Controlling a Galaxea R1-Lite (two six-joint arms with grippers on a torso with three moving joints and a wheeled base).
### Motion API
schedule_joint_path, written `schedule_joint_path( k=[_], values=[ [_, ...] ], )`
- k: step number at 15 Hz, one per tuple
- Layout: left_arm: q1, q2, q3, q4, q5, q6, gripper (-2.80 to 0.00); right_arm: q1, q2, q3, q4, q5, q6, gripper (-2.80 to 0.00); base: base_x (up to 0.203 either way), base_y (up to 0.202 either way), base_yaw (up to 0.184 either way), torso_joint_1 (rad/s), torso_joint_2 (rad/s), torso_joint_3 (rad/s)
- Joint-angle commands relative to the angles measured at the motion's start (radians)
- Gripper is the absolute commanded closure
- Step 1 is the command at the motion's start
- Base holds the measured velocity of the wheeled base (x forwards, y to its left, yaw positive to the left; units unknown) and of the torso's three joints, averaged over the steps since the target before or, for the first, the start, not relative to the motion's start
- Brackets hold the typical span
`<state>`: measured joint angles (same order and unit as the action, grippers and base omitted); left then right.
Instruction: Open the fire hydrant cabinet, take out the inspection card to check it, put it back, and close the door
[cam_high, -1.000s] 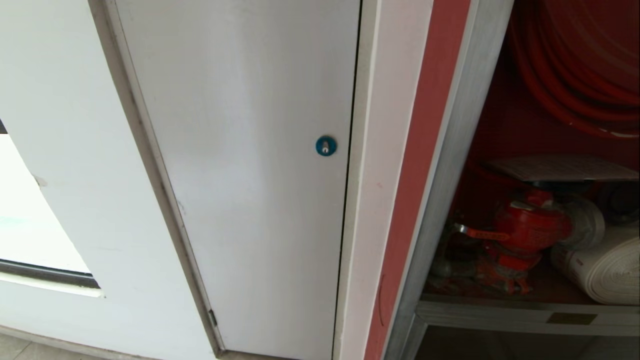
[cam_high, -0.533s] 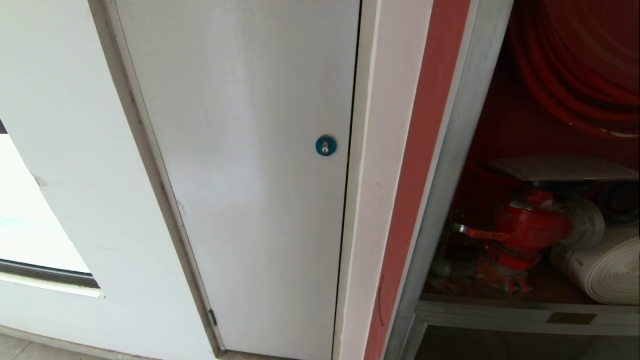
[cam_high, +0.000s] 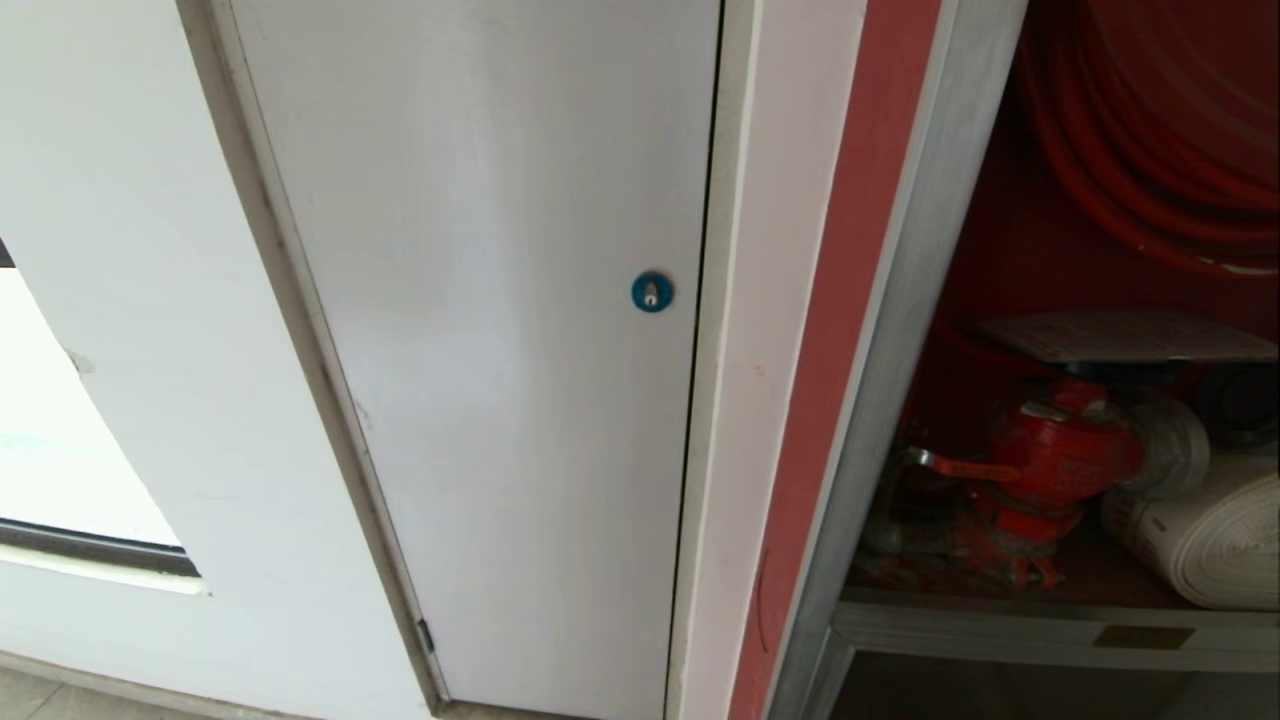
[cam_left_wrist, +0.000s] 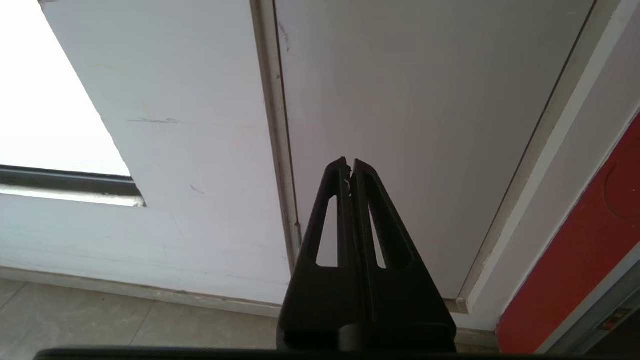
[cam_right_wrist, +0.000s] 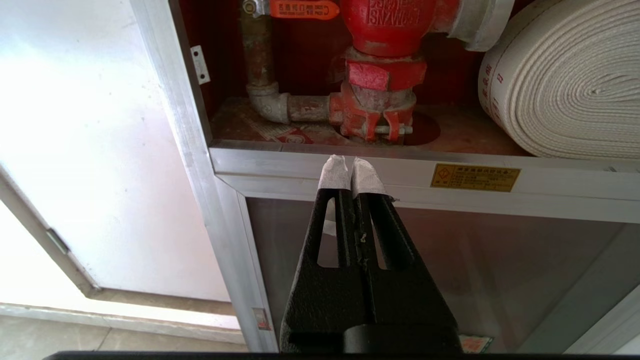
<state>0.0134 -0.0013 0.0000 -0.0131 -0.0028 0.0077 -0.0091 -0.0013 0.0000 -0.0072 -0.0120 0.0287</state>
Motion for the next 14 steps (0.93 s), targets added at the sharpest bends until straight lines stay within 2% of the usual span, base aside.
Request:
schedule_joint_path(
  k=[1, 12, 14],
  values=[
    [0.000, 0.001, 0.006, -0.001, 0.000, 0.000, 0.00, 0.000, 0.000, 0.000, 0.000, 0.000, 0.000, 0.00, 0.000, 0.000, 0.000, 0.000, 0.00, 0.000],
    [0.000, 0.000, 0.006, -0.001, 0.001, -0.002, 0.00, 0.000, 0.000, 0.000, 0.000, 0.000, 0.000, 0.00, 0.000, 0.000, 0.000, 0.000, 0.00, 0.000],
    [0.000, 0.000, 0.006, -0.001, 0.001, -0.001, 0.00, 0.000, 0.000, 0.000, 0.000, 0.000, 0.000, 0.00, -0.156, 0.000, 0.000, 0.020, 0.01, 0.003]
  ],
)
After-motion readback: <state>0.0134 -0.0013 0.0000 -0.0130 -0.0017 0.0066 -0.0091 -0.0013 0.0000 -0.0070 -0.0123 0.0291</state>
